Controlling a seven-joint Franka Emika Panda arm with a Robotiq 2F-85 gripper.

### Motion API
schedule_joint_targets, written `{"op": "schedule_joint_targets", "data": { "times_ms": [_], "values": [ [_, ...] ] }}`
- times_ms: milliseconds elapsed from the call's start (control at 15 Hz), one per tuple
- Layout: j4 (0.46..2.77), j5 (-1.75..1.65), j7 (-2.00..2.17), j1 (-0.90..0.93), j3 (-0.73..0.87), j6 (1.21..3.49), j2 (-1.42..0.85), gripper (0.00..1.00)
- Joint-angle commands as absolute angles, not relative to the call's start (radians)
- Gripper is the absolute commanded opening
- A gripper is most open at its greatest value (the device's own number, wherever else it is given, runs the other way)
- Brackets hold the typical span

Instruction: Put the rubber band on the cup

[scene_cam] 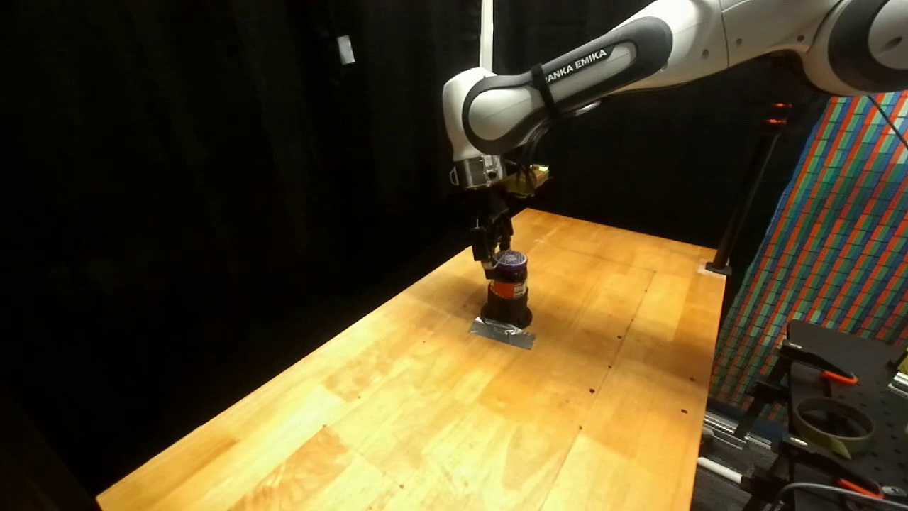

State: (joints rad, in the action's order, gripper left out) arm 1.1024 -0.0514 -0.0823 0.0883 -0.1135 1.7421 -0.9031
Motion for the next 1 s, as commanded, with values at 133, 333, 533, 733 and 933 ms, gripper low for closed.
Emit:
{"op": "schedule_joint_targets", "data": {
  "times_ms": [133, 333, 533, 733, 933],
  "values": [
    [1.041, -0.052, -0.068, 0.115, -0.081, 1.656, -0.936, 1.00],
    [1.099, -0.056, -0.056, 0.120, -0.074, 1.611, -0.899, 1.00],
    [1.165, -0.058, -0.049, 0.123, -0.074, 1.606, -0.863, 1.00],
    [1.272, -0.060, -0.035, 0.124, -0.074, 1.661, -0.810, 1.00],
    [1.420, -0.060, -0.013, 0.121, -0.073, 1.741, -0.728, 1.00]
  ]
}}
